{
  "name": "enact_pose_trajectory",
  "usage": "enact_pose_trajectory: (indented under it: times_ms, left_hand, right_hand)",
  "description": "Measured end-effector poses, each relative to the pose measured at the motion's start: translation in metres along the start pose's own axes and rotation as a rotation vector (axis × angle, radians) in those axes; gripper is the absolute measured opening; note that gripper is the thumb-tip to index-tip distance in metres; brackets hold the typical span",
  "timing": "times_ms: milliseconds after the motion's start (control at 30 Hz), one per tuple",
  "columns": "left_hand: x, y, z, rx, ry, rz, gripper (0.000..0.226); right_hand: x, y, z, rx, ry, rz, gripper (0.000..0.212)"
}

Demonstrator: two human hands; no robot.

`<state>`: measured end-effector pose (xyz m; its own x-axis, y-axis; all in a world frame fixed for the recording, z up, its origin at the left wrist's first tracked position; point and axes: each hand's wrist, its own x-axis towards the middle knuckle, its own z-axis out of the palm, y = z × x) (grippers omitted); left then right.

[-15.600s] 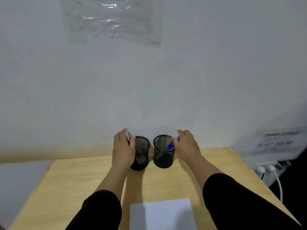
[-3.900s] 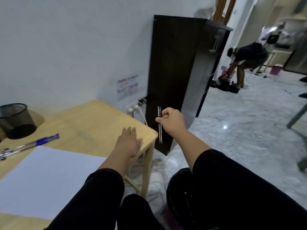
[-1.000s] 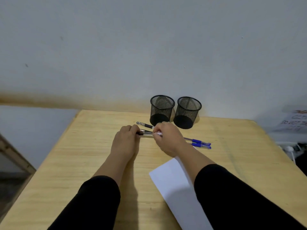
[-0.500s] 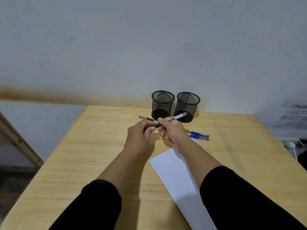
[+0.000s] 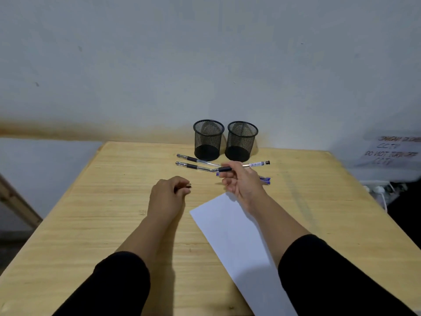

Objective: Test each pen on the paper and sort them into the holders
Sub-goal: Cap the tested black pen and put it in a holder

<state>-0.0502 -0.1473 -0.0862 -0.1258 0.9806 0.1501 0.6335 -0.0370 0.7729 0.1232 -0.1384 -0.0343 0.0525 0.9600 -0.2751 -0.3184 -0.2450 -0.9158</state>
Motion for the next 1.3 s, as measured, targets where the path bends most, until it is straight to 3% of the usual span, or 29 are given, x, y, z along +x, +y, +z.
enact_pose_trajectory:
  times_ms: [133, 200, 400, 667, 1300]
  left_hand:
    - [-0.01, 0.003, 0.0, 0.066, 0.107, 0.07, 0.022]
    - [-0.02, 0.005, -0.002, 0.106, 0.147, 0.141, 0.019]
    - [-0.054, -0.005, -0.004, 0.141, 0.03, 0.177, 0.013]
    - [-0.061, -0.008, -0.007, 0.11, 0.014, 0.152, 0.01]
    - [-0.06, -0.011, -0.007, 0.093, 0.0, 0.144, 0.011]
  right_hand:
    - [-0.011, 0.013, -0.008, -0.129, 0.016, -0.096, 0.007]
    - [-0.02, 0.022, -0.01, -0.156, 0.023, -0.137, 0.015]
    - [-0.045, 0.048, -0.008, -0.41, -0.015, -0.165, 0.013]
    - [-0.038, 0.056, 0.007, -0.784, -0.022, -0.358, 0.009]
    - [-0.035, 0.07, 0.01, -0.93, -0.091, -0.43, 0.008]
